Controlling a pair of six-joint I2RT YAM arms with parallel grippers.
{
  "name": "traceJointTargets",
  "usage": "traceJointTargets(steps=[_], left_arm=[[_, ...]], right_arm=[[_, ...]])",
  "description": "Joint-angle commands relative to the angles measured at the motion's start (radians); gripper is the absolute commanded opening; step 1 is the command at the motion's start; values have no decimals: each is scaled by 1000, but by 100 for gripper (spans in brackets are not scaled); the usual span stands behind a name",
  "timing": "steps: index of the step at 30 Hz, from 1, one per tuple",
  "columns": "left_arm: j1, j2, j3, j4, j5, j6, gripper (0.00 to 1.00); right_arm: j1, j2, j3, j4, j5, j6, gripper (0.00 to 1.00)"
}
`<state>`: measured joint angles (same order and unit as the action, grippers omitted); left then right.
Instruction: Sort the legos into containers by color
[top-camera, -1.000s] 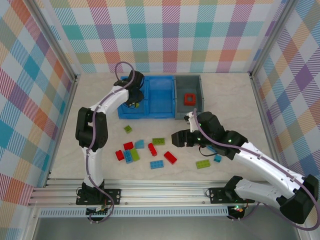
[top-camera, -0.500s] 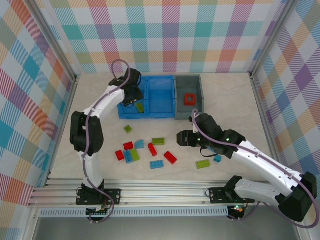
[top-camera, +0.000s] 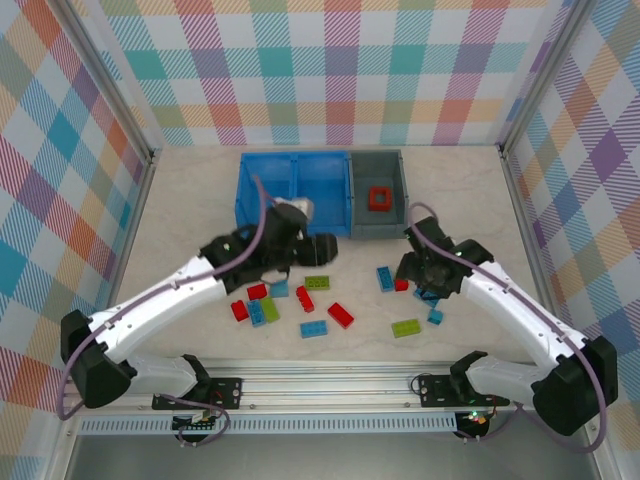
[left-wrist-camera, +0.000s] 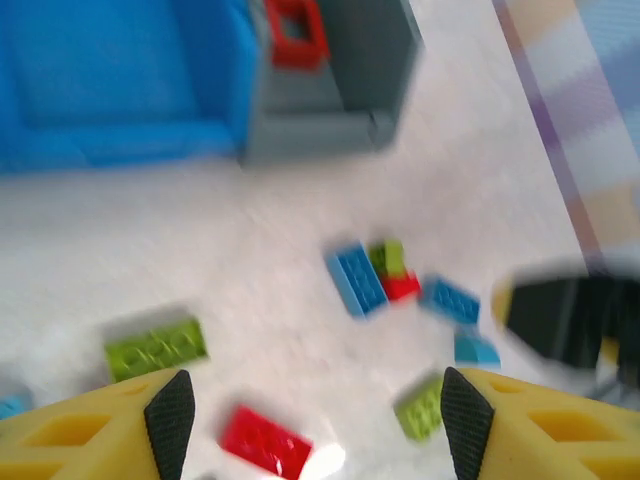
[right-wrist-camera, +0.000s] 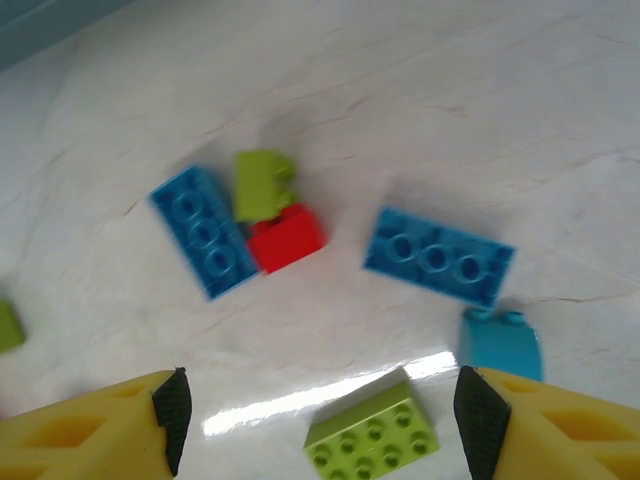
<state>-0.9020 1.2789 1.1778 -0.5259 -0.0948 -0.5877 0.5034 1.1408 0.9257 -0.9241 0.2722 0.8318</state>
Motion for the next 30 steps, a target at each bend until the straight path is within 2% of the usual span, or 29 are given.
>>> traceJointTargets(steps=[1,3,5,12,24,30], left_arm=[[-126,-45,-111,109,-60,-40,69],[-206,-60,-162,161,-91,-41,70],[-265,-60,-197,202,-110,-25,71],[-301,-37,-195,191,-125,-30,70],[-308,-31,-160,239,-52,4,70],[-313,-32,-158,240,-53,0,70]], right_arm=[[-88,4,-54,-17,-103,80,75],[-138,19,-68,-5,-146,114,78],[-168,42,-68,20,-165,121,88],[-219,184,-38,12,-142,48,100],[-263,329,-101,115,-177,-75,100],[-279,331,-138,187,-199,-80,94]])
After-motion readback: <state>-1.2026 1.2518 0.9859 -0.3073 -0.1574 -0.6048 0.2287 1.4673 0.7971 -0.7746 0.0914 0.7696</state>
